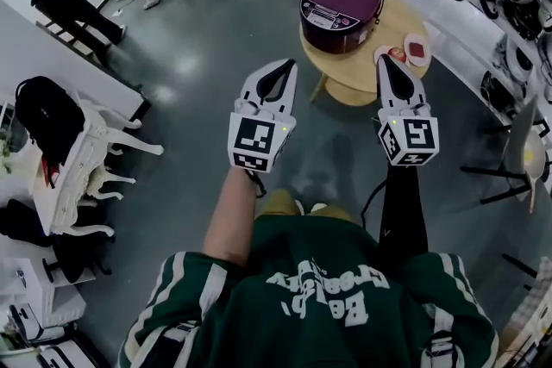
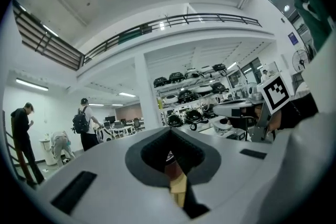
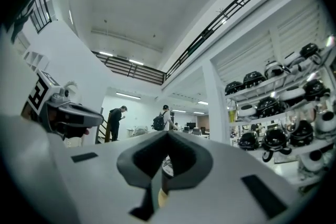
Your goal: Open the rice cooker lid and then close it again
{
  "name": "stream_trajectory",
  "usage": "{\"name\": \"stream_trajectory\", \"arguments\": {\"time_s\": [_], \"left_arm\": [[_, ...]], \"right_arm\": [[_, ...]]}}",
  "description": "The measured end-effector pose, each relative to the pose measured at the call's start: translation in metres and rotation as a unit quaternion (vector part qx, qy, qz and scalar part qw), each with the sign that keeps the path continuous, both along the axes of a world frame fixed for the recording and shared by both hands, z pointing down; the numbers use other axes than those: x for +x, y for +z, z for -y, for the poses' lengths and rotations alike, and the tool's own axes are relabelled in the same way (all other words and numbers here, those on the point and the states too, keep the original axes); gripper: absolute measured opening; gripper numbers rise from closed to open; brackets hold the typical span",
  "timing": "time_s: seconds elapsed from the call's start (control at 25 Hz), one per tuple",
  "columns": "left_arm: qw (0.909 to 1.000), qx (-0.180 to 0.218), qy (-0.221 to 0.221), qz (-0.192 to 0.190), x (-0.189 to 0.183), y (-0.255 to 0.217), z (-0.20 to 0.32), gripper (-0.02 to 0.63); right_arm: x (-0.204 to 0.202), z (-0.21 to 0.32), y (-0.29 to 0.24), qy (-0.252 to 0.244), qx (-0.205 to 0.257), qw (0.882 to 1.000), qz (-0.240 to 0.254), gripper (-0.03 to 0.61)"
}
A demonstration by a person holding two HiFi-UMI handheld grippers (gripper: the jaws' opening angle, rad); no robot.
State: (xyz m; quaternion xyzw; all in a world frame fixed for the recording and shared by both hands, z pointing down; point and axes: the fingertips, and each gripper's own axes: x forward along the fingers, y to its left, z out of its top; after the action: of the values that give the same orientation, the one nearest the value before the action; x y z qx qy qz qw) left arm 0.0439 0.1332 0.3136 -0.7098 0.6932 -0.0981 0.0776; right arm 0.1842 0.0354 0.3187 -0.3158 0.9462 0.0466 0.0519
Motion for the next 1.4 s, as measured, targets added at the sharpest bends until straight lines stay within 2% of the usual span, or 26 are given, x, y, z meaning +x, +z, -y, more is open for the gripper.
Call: {"name": "stream_trajectory", "arguments": {"time_s": [0.12, 0.4, 0.64, 0.8, 1.0, 1.24, 1.4], "left_arm": [[0.9995, -0.012, 0.010, 0.028, -0.005, 0.007, 0.027, 0.000], [0.9986, -0.010, 0.050, 0.009, -0.045, 0.018, 0.109, 0.000], [0.9953, -0.026, 0.092, -0.012, -0.085, 0.032, 0.203, 0.000], [0.9880, -0.034, 0.150, 0.002, -0.100, 0.039, 0.251, 0.000], [0.9776, -0.052, 0.203, -0.021, -0.123, 0.061, 0.291, 0.000], [0.9680, -0.065, 0.242, -0.015, -0.139, 0.080, 0.329, 0.000], [0.9611, -0.084, 0.262, -0.018, -0.141, 0.095, 0.341, 0.000]], "right_arm": [[-0.010, 0.021, 0.004, 0.002, -0.002, 1.000, 0.000, 0.003], [-0.066, 0.076, 0.019, 0.007, -0.002, 1.000, -0.015, 0.005], [-0.116, 0.145, 0.031, 0.033, -0.011, 0.998, -0.044, 0.003], [-0.151, 0.181, 0.042, 0.053, -0.029, 0.996, -0.064, 0.003], [-0.179, 0.216, 0.053, 0.085, -0.047, 0.992, -0.077, 0.003], [-0.200, 0.246, 0.066, 0.112, -0.064, 0.986, -0.102, 0.003], [-0.210, 0.252, 0.093, 0.110, -0.102, 0.980, -0.131, 0.003]]}}
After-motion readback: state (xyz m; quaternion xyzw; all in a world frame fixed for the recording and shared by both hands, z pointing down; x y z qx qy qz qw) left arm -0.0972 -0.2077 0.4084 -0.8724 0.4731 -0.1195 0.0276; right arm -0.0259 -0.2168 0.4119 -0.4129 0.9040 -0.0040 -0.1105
